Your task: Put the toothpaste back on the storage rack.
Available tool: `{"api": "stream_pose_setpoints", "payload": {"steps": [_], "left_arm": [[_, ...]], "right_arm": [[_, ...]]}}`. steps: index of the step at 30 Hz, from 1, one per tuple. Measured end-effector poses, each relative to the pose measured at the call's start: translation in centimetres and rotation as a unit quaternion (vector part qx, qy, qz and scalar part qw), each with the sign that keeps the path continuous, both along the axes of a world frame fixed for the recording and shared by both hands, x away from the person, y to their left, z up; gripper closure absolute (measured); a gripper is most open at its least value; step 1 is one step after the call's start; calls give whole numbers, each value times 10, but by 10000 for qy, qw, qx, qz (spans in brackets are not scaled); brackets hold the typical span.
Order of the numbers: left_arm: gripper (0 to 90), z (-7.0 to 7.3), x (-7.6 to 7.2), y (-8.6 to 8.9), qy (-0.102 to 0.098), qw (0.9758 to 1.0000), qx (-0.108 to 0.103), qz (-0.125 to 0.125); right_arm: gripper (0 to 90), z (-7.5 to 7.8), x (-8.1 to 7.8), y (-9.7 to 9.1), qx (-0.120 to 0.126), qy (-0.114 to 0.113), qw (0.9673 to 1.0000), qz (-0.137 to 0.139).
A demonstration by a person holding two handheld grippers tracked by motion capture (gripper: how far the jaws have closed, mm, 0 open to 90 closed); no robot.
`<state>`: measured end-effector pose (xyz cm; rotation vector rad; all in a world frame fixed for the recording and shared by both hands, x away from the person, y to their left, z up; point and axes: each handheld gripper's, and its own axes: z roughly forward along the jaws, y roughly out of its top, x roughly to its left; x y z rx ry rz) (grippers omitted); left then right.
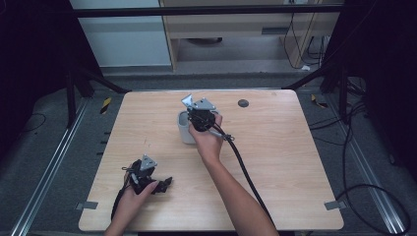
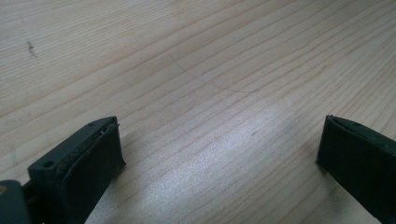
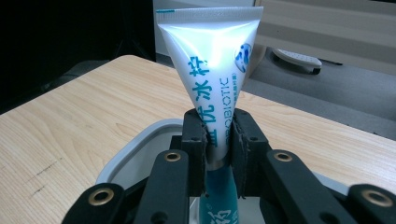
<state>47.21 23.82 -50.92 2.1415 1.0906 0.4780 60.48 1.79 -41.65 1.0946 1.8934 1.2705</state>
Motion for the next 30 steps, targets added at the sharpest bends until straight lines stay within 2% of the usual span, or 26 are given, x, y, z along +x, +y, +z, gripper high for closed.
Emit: {"api": "stream_pose_setpoints", "payload": {"steps": [11, 24, 30], "left_arm": [[0, 0, 0, 0, 4, 10000, -1, -11], [0, 0, 0, 0, 0, 10000, -3, -10], [0, 0, 0, 0, 1, 10000, -1, -11]], "right_arm": [[742, 3, 1, 0, -4, 62, 10000, 33], [656, 8, -3, -1, -20, 6, 10000, 71], [643, 10, -5, -2, -14, -1, 10000, 87]]}}
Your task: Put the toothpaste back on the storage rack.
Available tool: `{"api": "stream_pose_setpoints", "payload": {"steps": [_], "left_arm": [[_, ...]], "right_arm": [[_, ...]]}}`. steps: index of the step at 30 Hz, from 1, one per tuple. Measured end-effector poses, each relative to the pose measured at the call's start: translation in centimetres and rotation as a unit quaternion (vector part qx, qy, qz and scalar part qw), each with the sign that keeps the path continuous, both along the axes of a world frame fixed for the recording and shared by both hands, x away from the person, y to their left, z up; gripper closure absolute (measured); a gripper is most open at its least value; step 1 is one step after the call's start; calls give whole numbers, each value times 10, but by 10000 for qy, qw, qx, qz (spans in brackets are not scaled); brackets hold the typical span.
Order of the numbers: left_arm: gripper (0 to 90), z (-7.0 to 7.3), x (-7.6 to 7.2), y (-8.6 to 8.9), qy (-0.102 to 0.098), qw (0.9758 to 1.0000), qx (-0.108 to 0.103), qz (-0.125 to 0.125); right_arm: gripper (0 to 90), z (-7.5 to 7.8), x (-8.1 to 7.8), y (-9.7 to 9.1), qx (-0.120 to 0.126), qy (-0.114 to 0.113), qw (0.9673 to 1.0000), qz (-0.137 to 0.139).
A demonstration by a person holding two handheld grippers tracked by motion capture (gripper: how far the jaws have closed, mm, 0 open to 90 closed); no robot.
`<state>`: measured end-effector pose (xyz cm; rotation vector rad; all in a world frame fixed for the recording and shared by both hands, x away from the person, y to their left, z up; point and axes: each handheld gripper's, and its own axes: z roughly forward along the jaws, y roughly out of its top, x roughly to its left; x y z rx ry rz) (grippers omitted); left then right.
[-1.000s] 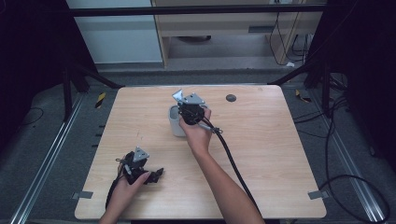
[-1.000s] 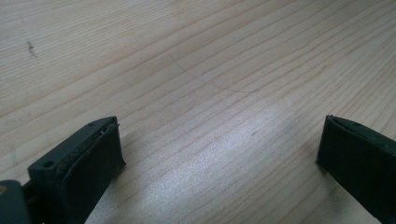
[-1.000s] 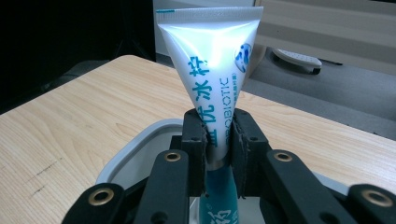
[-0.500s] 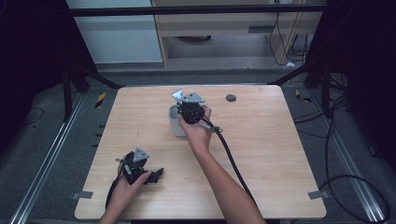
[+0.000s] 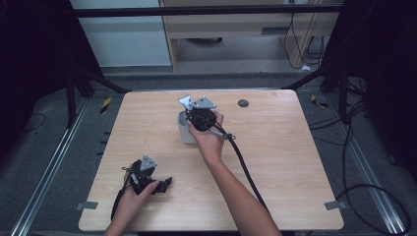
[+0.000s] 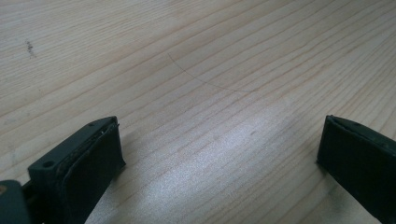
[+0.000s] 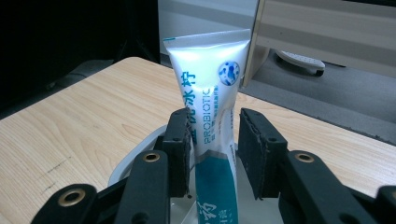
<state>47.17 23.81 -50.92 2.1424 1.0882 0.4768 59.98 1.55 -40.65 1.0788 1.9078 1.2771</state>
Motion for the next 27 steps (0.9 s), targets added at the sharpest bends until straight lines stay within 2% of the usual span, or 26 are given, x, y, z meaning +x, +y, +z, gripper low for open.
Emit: {"api": "stream_pose_setpoints", "payload": {"steps": [27], "left_arm": [[0, 0, 0, 0, 0, 10000, -2, 1]], "right_arm": [[574, 3, -6, -11, 47, 88, 9999, 53]]}}
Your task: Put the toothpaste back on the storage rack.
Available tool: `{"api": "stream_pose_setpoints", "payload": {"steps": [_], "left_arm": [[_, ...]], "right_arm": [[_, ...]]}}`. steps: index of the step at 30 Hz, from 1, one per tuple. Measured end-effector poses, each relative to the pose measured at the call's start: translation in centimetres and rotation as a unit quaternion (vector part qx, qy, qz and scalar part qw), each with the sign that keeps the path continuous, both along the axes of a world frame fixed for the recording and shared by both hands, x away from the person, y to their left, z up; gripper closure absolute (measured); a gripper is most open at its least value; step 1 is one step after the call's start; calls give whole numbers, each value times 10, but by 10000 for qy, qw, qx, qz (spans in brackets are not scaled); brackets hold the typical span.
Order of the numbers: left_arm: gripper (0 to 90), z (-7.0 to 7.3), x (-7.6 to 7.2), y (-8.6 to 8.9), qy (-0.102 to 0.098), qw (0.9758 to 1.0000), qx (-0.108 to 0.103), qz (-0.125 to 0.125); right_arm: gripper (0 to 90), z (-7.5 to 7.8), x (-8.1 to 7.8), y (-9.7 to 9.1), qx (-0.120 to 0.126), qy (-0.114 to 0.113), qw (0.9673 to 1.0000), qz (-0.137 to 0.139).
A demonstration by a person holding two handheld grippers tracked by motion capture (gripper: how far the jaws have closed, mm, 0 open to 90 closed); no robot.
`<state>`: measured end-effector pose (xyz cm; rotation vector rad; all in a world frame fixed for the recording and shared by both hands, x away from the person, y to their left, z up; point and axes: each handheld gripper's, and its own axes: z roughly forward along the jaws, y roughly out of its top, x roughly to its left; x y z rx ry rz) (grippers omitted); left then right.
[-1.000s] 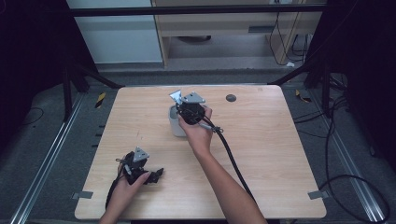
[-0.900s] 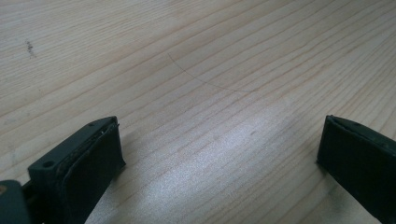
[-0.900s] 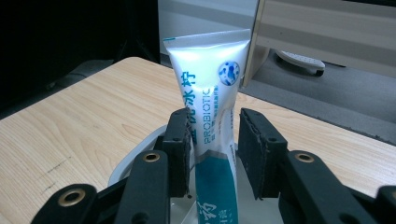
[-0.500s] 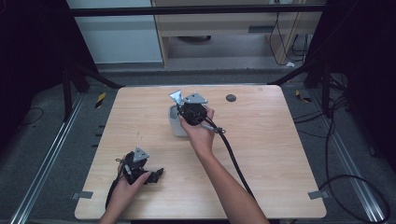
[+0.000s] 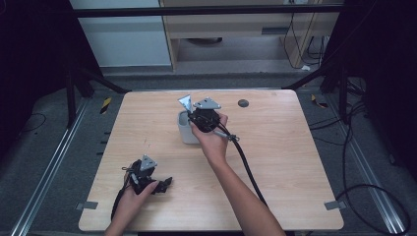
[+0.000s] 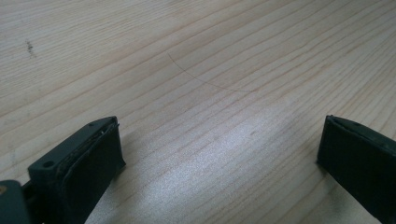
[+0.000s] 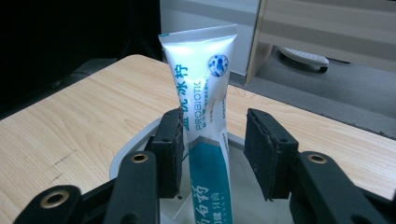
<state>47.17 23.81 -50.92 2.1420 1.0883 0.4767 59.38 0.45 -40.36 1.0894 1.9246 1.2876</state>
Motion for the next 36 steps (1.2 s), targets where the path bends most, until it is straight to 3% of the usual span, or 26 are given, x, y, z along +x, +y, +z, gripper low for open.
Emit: {"api": "stream_pose_setpoints", "payload": {"steps": [7, 23, 29, 36], "left_arm": [[0, 0, 0, 0, 1, 10000, 0, 0], [0, 0, 0, 0, 0, 10000, 2, -2], [0, 0, 0, 0, -1, 10000, 2, 0], [0, 0, 0, 0, 0, 10000, 0, -2]], "right_arm": [[541, 1, -1, -1, -14, 28, 10000, 29], [365, 8, -6, -4, -74, 159, 9997, 153], [319, 10, -7, -5, -85, 112, 9998, 171], [253, 14, -10, -9, -92, 265, 9991, 330]]}}
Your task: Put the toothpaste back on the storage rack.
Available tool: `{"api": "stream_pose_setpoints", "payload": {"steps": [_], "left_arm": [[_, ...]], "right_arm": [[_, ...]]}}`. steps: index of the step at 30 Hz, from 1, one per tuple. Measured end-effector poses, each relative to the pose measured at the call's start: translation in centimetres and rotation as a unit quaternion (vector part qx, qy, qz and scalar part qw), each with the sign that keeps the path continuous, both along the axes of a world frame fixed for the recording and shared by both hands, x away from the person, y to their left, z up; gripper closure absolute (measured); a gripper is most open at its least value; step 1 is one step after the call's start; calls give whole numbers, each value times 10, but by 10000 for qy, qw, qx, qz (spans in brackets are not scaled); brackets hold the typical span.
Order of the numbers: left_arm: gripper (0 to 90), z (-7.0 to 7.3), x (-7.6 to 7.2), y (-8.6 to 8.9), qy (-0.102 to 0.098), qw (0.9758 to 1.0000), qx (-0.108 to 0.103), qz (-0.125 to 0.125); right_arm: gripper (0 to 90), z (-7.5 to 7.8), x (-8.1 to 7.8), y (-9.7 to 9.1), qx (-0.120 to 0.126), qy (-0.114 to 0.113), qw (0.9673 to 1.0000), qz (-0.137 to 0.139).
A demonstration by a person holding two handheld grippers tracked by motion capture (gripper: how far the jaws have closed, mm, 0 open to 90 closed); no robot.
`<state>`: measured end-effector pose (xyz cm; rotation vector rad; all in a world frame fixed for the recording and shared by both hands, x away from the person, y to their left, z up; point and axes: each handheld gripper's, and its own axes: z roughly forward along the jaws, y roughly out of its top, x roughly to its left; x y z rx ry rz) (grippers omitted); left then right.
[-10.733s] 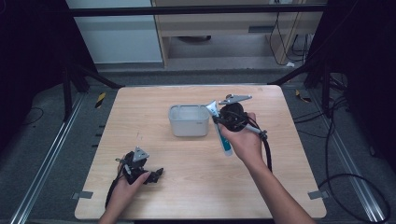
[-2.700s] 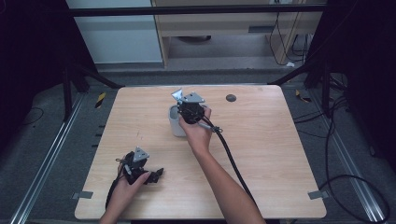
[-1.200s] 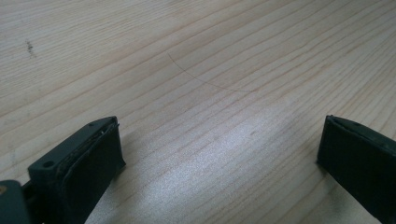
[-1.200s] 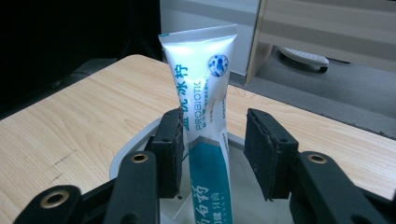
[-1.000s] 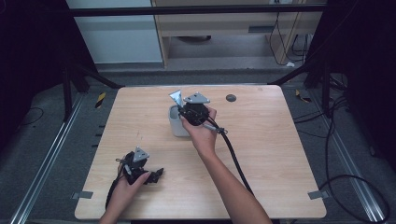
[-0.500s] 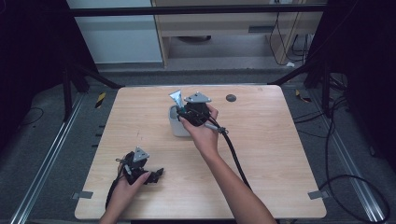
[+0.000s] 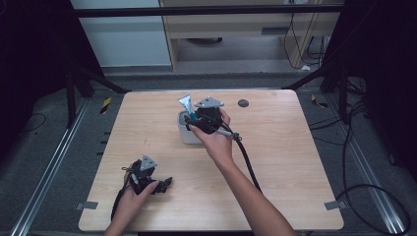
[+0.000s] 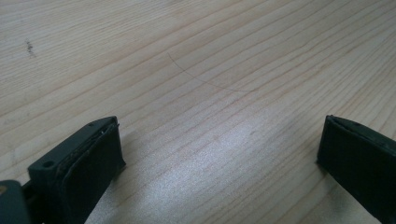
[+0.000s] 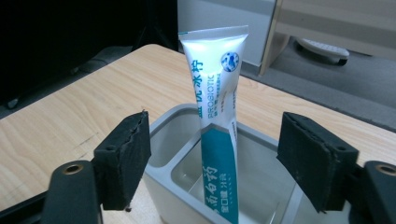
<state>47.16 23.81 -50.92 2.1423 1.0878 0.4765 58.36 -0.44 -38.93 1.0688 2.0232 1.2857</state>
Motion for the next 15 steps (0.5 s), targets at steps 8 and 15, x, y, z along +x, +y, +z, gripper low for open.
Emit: {"api": "stream_pose_setpoints", "payload": {"steps": [8, 15], "left_arm": [[0, 0, 0, 0, 0, 10000, 1, -1], [0, 0, 0, 0, -1, 10000, 0, -1]], "right_arm": [[156, 7, -4, -7, -56, 153, 9998, 126], [119, 11, -6, -14, -170, 262, 9994, 171]]}}
